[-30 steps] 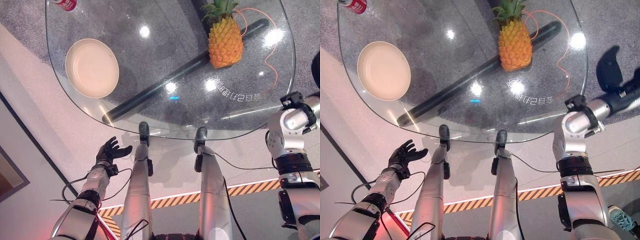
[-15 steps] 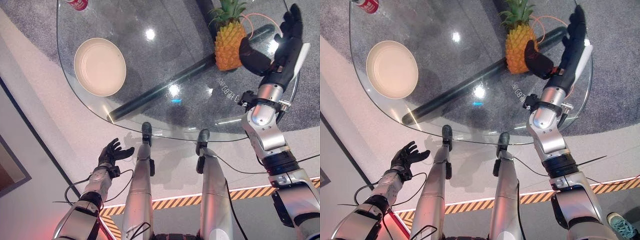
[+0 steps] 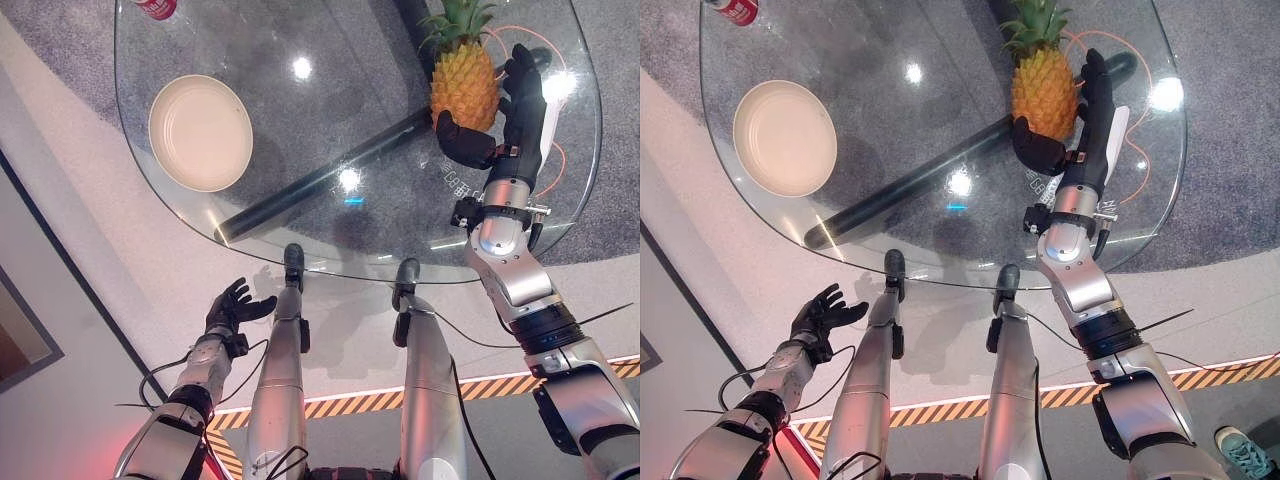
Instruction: Pick up the fruit to the plate
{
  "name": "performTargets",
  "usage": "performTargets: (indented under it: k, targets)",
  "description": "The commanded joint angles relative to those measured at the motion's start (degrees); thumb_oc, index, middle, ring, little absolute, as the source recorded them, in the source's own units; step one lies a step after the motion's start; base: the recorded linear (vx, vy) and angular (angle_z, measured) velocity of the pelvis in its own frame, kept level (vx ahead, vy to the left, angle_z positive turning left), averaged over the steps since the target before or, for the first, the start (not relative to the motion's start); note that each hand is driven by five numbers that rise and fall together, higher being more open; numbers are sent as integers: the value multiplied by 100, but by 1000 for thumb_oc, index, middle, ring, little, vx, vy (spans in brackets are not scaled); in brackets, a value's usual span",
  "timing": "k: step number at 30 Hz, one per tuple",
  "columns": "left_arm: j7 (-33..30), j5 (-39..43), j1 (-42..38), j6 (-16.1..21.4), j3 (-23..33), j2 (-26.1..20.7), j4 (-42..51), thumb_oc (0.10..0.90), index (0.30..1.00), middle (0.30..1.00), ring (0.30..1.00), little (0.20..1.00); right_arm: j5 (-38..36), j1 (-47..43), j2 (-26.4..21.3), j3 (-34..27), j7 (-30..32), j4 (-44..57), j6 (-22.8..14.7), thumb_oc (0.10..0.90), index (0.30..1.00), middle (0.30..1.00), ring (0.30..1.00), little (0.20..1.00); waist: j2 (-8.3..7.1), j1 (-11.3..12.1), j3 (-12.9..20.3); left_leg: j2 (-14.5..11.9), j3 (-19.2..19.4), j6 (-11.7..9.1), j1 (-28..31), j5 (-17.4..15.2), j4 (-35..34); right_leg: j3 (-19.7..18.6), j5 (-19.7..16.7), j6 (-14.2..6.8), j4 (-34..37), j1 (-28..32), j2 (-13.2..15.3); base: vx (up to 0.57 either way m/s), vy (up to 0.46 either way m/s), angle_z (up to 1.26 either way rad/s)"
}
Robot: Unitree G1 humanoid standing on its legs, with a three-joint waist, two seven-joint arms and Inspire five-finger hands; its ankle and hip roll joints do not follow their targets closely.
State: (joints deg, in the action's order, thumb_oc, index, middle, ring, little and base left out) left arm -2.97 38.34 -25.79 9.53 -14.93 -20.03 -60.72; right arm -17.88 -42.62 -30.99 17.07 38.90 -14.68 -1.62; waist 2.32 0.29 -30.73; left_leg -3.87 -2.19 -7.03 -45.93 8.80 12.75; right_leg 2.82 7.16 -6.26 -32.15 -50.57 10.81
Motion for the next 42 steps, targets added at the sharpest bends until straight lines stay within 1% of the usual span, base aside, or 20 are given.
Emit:
performTargets:
  k: [1,5,13,18,23,29,35,38,39,40,42]
  targets:
    - [34,-82,414,50,61,-45,-74,800,900,900,900,900,286,-372,-267,-44,79,572,-129,800,900,900,900,900,36,-16,94,369,222,312,11,-565,563,380,-861,165,1324,469,-320,0,0,0]
    - [-15,-75,388,38,-6,-5,-68,800,900,900,900,900,215,-486,-280,-3,144,397,24,800,900,900,900,900,44,2,94,368,224,321,12,-556,542,397,-866,169,1323,460,-317,0,0,0]
    - [9,-32,342,-49,-69,-31,-41,800,900,900,900,900,209,-734,-340,49,351,-39,180,800,900,900,900,900,87,50,94,402,201,340,-16,-553,564,403,-892,166,1283,405,-307,0,0,0]
    - [55,-18,312,-76,-134,-22,-60,800,900,900,900,900,74,-981,-358,136,365,-336,269,800,900,900,900,900,114,94,94,407,189,349,-28,-543,560,410,-895,174,1274,396,-309,0,0,0]
    - [37,-17,302,-61,-195,1,-56,800,900,900,900,900,56,-1107,-336,185,352,-423,298,800,900,900,900,900,127,122,94,419,172,357,-60,-533,549,421,-901,175,1261,349,-315,0,0,0]
    - [48,-18,256,-151,-224,-20,-11,800,900,900,900,900,27,-1290,-317,267,335,-499,490,800,900,900,900,900,152,154,94,428,157,361,-66,-508,515,432,-902,175,1245,317,-325,0,0,0]
    - [45,-37,283,-131,-245,4,21,800,900,900,900,900,-44,-1354,-313,293,324,-599,595,800,900,900,900,900,165,180,94,428,157,365,-81,-497,507,448,-900,184,1234,299,-320,0,0,0]
    - [71,-27,269,-162,-261,-17,31,800,900,900,900,900,-156,-1403,-335,325,340,-697,765,800,900,900,900,900,172,186,94,429,159,365,-80,-490,498,454,-906,183,1226,287,-321,0,0,0]
    - [71,-30,266,-167,-258,-14,32,800,900,900,900,900,-158,-1408,-337,321,324,-720,793,685,801,801,801,785,173,185,94,430,160,365,-78,-489,496,454,-908,183,1227,287,-322,0,0,0]
    - [77,-18,264,-162,-268,-12,28,800,900,900,900,900,-228,-1415,-331,339,290,-805,840,100,300,300,300,200,176,189,94,432,156,364,-90,-490,512,451,-908,184,1216,277,-324,0,0,0]
    - [80,-5,253,-156,-272,-14,20,800,900,900,900,900,-299,-1424,-322,348,252,-892,927,100,300,300,300,200,174,192,94,438,151,365,-77,-484,496,454,-911,186,1228,291,-331,0,0,0]
